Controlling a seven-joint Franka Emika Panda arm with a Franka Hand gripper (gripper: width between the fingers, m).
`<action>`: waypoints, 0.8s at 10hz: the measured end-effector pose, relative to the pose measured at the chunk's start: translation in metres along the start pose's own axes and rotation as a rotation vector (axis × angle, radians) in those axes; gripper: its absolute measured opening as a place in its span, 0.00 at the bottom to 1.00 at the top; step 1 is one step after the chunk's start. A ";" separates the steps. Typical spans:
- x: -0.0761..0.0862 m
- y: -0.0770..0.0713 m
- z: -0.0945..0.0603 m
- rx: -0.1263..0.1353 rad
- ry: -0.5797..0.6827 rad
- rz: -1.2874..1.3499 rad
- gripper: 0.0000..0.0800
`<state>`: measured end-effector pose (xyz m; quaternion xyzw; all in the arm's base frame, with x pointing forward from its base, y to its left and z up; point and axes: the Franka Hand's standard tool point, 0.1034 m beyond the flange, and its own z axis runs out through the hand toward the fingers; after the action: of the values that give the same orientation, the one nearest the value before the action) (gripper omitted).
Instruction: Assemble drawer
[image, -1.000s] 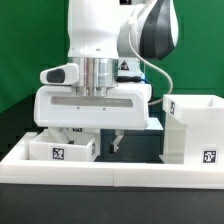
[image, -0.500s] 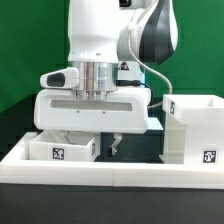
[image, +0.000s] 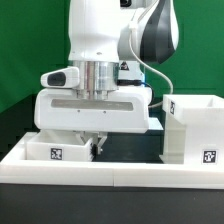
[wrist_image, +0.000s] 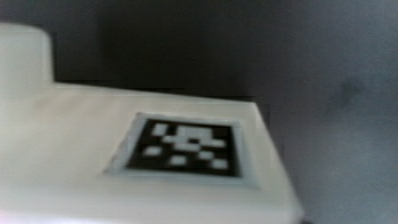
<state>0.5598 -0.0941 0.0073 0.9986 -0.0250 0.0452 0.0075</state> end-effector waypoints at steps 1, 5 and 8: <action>0.000 0.000 0.000 0.000 0.000 0.000 0.05; 0.000 0.000 0.000 0.000 0.000 -0.004 0.05; -0.010 -0.007 -0.022 0.016 -0.007 -0.087 0.05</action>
Offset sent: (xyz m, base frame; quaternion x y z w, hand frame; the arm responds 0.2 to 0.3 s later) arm 0.0000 0.0000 0.0000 0.0000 0.0000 0.0000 1.0000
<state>0.5484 -0.0863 0.0287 0.9990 0.0187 0.0413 0.0016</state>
